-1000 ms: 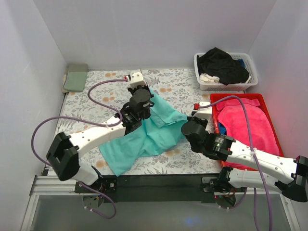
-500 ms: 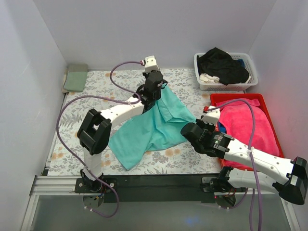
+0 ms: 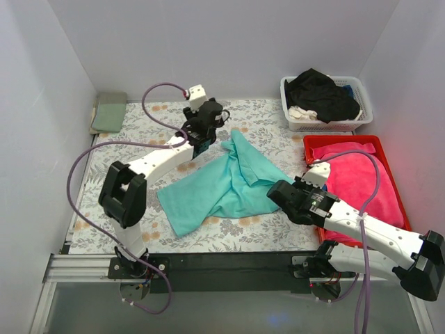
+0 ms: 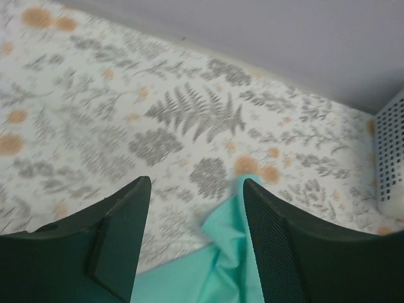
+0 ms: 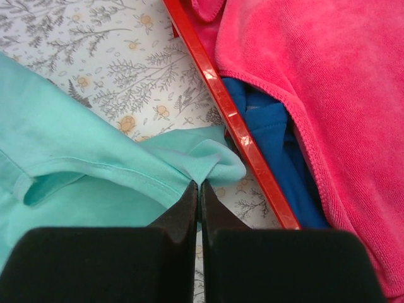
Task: Fold and stack the t-shirts
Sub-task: Flatten out the tshirt
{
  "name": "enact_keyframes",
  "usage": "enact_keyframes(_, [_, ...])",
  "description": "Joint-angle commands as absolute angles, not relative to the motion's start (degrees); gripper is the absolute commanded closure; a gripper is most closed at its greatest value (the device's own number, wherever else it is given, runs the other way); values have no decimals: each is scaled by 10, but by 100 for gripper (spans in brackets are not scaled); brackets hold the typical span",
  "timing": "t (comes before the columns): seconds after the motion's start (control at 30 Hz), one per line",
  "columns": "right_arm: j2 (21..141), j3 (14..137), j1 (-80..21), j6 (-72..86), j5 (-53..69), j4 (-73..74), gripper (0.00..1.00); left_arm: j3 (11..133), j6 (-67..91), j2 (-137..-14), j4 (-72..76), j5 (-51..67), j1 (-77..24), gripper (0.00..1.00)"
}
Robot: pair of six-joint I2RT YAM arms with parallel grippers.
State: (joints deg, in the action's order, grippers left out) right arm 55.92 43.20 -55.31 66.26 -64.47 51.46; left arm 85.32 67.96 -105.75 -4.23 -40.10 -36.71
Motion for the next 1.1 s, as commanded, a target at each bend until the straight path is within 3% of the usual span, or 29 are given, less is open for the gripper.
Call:
enact_keyframes(0.0, [571,419,-548,724,-643,548,99,772,823,-929,-205,-419,-355,41])
enact_keyframes(0.07, [574,413,-548,732,-634,550,94,705,890,-898,-255,-412,-354,41])
enact_keyframes(0.17, [579,405,-546,738,-628,553,74,654,962,-856,-341,-416,-352,42])
enact_keyframes(0.2, [579,405,-547,739,-627,554,55,645,978,-850,-363,-417,-351,42])
enact_keyframes(0.3, [577,411,-547,739,-628,554,41,610,1026,-834,-417,-416,-345,44])
enact_keyframes(0.43, [586,432,-547,724,-629,555,41,560,1044,-814,-423,-393,-313,50])
enact_keyframes(0.63, [606,446,-548,716,-624,554,41,523,1027,-812,-403,-359,-281,68])
enact_keyframes(0.87, [621,455,-548,717,-611,551,42,521,1039,-828,-445,-369,-261,69])
enact_keyframes(1.07, [626,463,-548,686,-603,532,41,499,1042,-829,-445,-364,-241,63])
